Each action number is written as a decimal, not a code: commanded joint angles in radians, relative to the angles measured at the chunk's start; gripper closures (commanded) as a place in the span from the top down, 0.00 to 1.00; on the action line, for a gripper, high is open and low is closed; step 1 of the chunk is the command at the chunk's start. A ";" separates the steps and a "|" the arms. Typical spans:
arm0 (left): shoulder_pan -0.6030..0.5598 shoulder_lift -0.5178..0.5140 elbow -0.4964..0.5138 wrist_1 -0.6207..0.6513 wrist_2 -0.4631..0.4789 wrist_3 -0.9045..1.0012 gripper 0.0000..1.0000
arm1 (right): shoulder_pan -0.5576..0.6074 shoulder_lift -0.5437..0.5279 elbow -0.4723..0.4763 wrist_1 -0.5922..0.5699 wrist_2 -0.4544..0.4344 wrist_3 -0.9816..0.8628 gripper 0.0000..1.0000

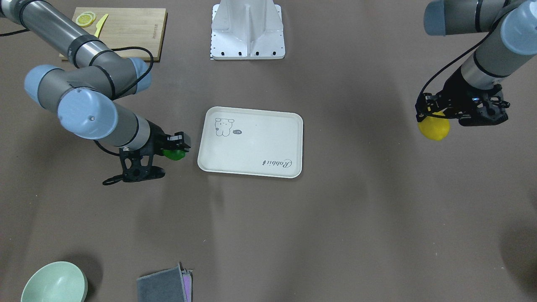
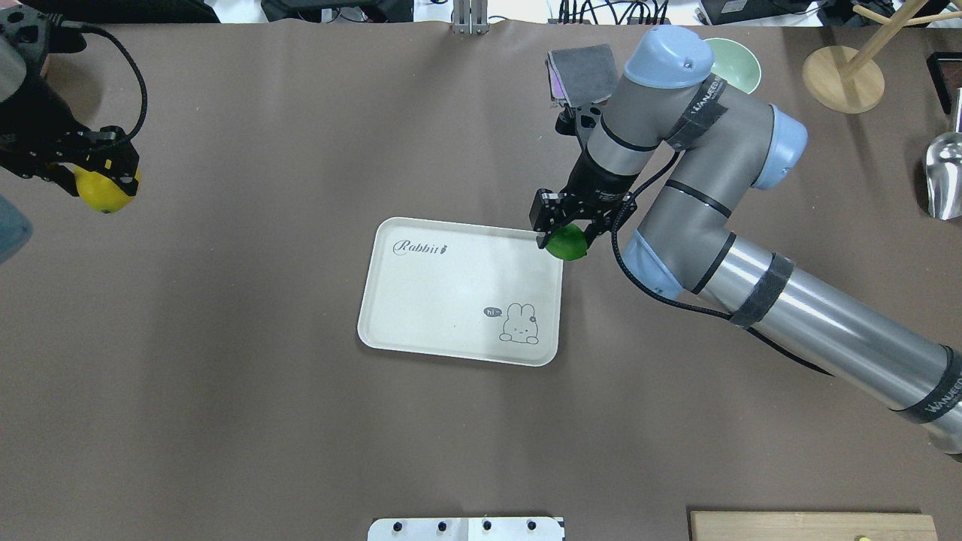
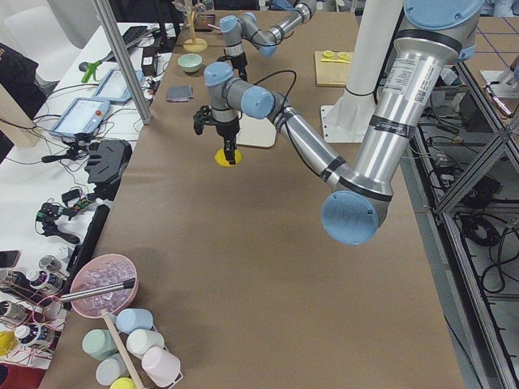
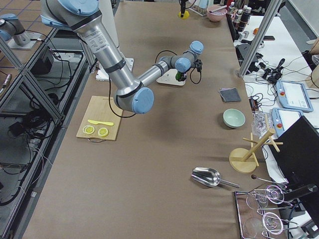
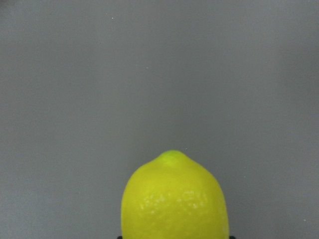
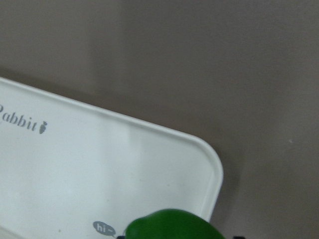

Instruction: Place all lemons on tray

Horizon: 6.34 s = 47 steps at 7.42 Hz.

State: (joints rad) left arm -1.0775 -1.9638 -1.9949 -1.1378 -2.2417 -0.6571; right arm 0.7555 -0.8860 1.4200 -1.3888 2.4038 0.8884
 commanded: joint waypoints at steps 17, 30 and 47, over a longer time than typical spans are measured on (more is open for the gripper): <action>0.515 -0.406 0.388 -0.333 0.297 -0.719 0.00 | 0.266 -0.440 0.270 0.143 0.106 -0.448 1.00; 0.255 -0.172 0.308 -0.349 0.133 -0.377 0.98 | 0.768 -0.660 0.286 -0.369 -0.106 -0.879 1.00; -0.467 0.523 0.266 -0.253 -0.197 0.760 0.98 | 0.808 -0.662 0.215 -0.334 -0.118 -0.856 1.00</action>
State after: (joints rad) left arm -1.5457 -1.4458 -1.7195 -1.4013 -2.4394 0.0997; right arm 1.5634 -1.5443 1.6377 -1.7394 2.2847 0.0323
